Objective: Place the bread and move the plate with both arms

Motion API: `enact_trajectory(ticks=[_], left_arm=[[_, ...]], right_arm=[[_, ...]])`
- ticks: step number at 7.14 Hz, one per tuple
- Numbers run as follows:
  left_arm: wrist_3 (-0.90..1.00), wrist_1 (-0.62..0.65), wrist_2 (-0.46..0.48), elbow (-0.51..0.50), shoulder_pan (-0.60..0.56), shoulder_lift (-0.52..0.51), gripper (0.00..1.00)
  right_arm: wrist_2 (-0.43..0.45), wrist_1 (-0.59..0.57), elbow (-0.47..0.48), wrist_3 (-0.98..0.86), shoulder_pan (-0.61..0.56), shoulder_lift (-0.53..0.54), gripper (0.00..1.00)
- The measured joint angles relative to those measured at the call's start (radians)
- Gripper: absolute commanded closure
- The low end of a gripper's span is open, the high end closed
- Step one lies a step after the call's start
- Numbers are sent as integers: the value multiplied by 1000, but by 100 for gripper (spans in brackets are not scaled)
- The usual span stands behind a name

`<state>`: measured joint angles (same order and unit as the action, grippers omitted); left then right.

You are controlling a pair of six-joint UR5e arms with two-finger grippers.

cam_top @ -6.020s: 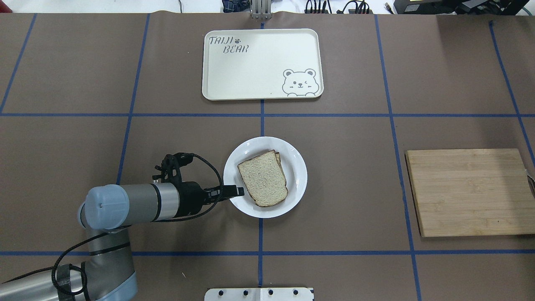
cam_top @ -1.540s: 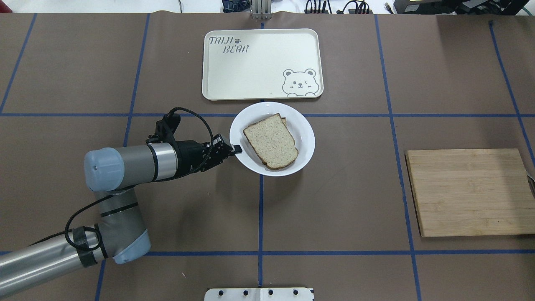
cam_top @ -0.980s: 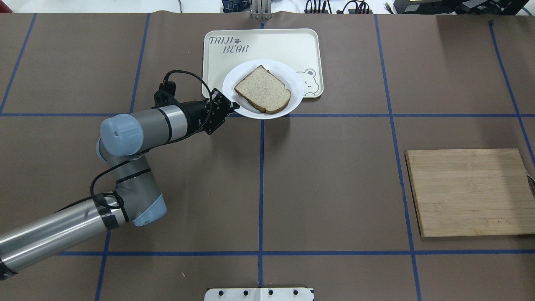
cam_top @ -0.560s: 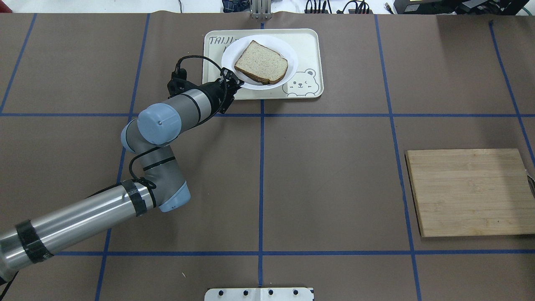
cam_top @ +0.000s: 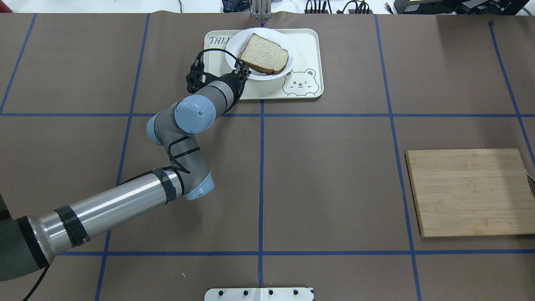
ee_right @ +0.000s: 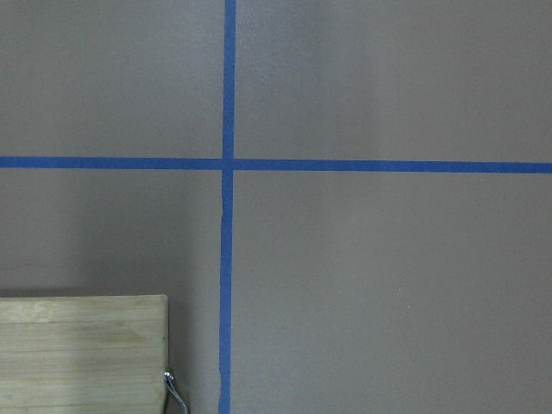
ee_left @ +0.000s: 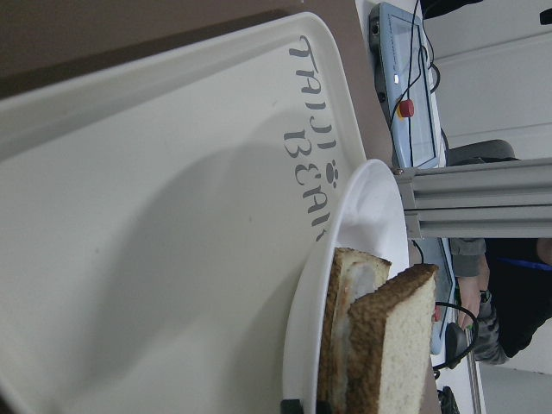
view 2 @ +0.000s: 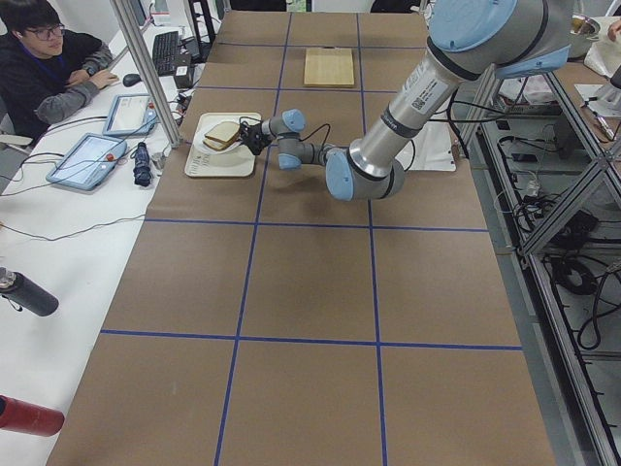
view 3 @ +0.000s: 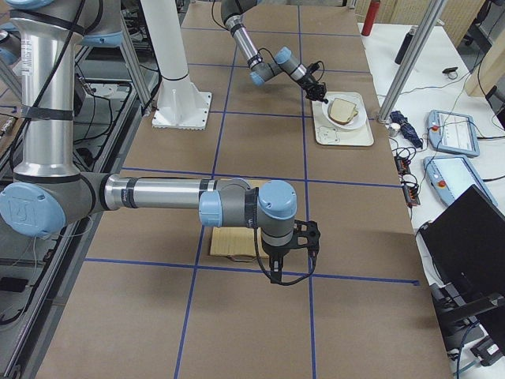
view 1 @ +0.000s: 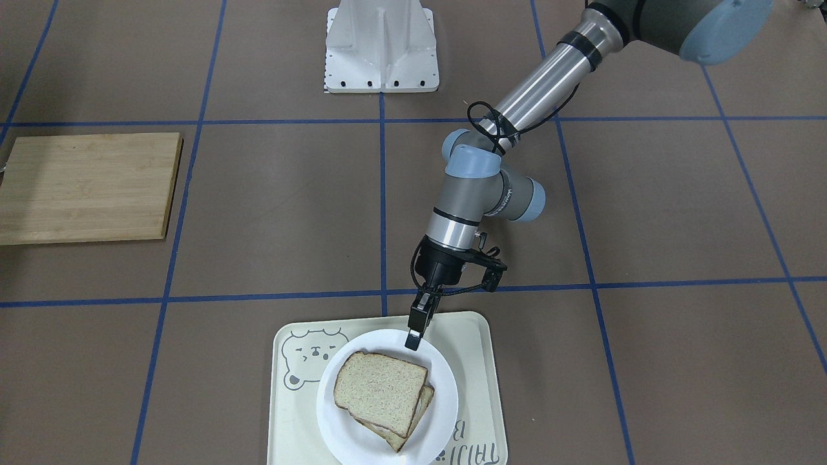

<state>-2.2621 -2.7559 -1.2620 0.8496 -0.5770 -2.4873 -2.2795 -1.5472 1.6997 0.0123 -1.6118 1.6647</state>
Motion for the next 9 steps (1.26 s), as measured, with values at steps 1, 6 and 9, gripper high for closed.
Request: enact_trajectory(ticks=[1, 6, 9], left_arm=[[19, 5, -1, 3, 0, 0, 1], [293, 95, -414, 509, -19, 294, 1], [804, 463, -493, 802, -7, 366, 1]], right_arm=[[0, 0, 0, 0, 0, -1, 0], [0, 1, -3, 0, 1, 2, 0], [0, 1, -5, 0, 0, 4, 0]])
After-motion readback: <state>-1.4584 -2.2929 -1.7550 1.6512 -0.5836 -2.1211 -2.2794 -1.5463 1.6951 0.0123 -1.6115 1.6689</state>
